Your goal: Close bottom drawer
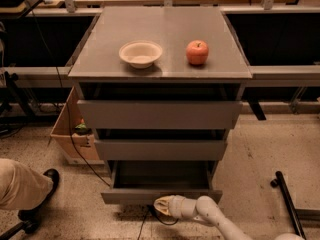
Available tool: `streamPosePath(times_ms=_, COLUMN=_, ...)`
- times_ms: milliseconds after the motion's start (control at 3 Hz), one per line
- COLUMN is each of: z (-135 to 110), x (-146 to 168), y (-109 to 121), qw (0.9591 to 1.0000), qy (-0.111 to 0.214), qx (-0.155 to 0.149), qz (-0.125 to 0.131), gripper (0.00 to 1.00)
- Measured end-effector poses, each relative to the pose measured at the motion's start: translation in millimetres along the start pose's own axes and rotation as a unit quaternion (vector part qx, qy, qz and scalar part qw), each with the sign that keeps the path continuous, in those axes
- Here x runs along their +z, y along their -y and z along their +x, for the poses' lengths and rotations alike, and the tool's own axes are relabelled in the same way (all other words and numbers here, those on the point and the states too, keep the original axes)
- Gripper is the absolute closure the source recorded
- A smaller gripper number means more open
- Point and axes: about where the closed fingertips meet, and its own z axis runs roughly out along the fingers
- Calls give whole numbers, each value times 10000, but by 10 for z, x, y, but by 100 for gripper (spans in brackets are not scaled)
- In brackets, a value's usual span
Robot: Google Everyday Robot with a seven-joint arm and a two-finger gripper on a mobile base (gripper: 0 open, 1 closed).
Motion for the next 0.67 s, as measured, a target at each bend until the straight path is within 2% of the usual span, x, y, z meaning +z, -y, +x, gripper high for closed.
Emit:
streamPosePath(times_ms=333, z=-51, x=417, y=335, qw=9988, qy=-178, qx=-59, qz=449, gripper=100)
streamPosePath(times_ms=667, z=-50, x=417, y=334, qw=9988, qy=-179, qx=-58, qz=449, gripper=100)
